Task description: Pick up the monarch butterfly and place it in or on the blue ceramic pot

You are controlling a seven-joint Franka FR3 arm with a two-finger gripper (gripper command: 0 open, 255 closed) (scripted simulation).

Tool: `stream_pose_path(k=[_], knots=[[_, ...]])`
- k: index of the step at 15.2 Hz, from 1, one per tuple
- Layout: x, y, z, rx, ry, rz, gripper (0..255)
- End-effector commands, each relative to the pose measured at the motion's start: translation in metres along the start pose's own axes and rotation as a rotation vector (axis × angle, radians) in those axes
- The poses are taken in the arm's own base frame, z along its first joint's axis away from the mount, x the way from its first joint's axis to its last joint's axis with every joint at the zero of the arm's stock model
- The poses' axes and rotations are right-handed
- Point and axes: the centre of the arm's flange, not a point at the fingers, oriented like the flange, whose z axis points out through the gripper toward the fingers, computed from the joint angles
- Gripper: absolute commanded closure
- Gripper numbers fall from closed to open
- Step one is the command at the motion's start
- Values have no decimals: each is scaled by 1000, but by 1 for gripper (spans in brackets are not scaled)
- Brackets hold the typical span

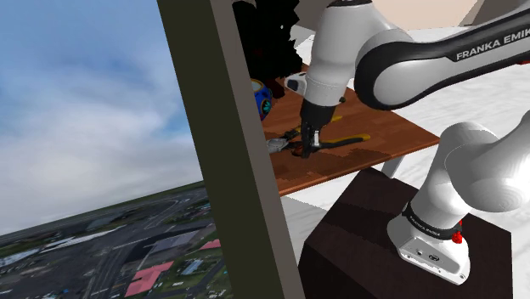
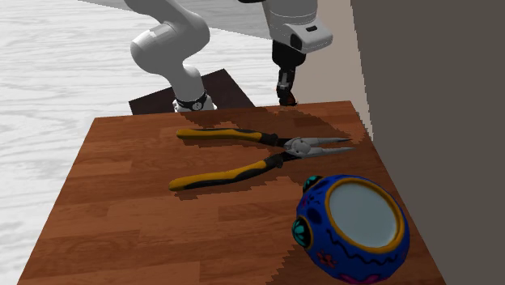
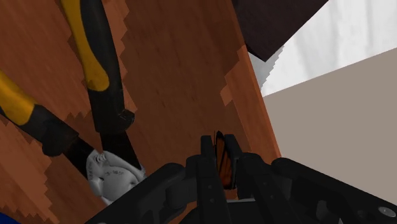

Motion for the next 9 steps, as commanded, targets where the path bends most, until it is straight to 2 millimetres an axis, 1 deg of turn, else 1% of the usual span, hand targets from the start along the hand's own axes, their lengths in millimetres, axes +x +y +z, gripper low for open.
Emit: stream_pose_path(k=[1, 9], knots=[[1, 1, -11, 0, -1, 0, 255], [4, 4, -53, 0, -1, 0, 255]])
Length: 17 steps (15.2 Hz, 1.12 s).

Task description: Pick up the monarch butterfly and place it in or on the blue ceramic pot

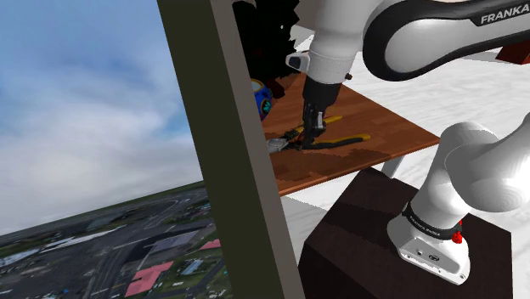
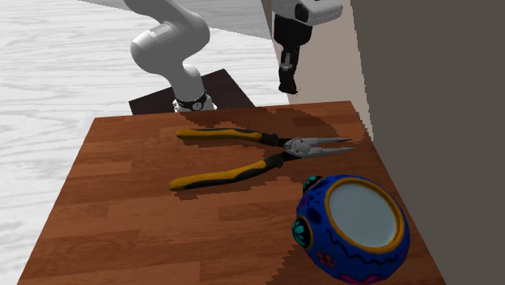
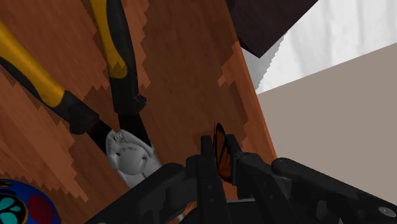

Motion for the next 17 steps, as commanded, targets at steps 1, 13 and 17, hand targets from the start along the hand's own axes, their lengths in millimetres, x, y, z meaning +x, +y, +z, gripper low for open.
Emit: stream_pose_path(k=[1, 13, 17], knots=[[0, 0, -10, 0, 0, 0, 255], [5, 5, -73, 0, 0, 0, 255], [6, 6, -94, 0, 0, 0, 255]])
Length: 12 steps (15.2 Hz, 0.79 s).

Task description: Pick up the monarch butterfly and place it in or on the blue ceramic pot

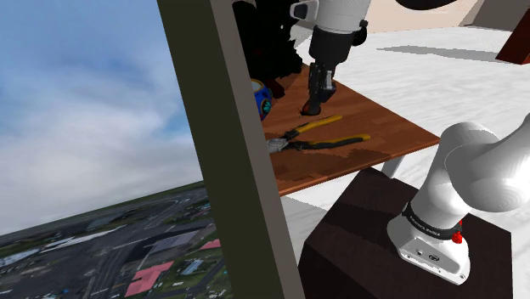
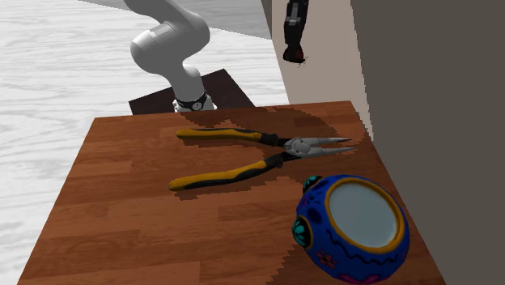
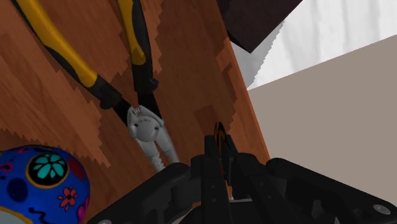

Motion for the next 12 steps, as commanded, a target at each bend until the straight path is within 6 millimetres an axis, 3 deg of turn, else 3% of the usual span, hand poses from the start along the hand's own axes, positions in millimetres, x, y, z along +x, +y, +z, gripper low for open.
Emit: stream_pose_path(k=[1, 5, 12], knots=[[1, 2, -11, 0, 0, 0, 255], [3, 3, -30, 0, 0, 0, 255], [47, 84, -20, 0, 0, 0, 255]])
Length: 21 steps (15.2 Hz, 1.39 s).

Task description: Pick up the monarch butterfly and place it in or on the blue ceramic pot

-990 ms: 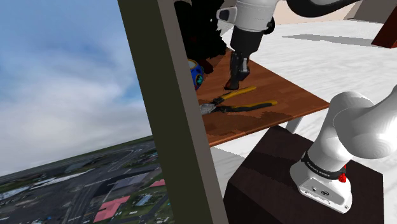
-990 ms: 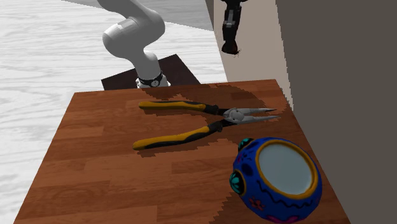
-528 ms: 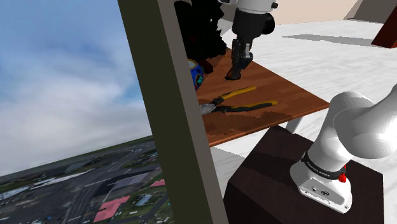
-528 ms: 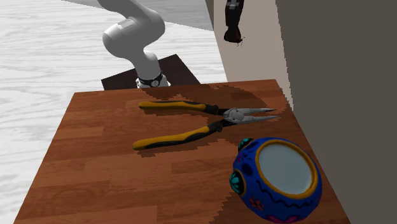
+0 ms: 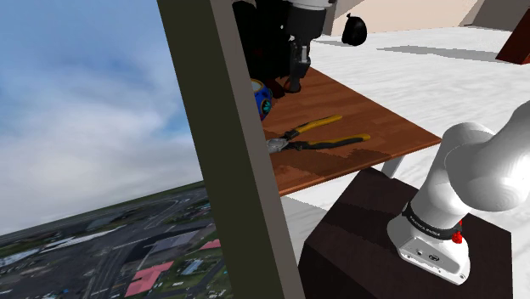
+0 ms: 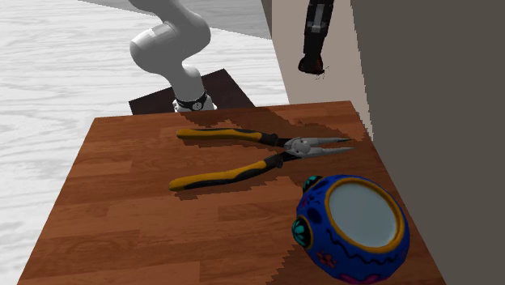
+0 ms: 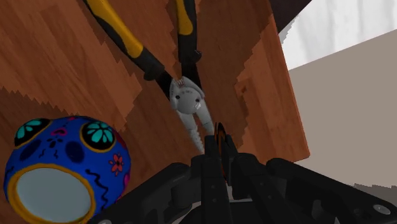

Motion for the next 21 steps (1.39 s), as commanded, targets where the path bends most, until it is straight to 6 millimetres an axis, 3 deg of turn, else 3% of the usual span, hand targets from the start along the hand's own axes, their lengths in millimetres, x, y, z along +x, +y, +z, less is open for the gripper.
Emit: stream_pose_path(k=[1, 18, 19, 21], knots=[[13, 25, 1, -1, 0, 0, 255], [121, 220, 26, -1, 0, 0, 255], [125, 228, 27, -1, 0, 0, 255], [124, 228, 38, -1, 0, 0, 255]])
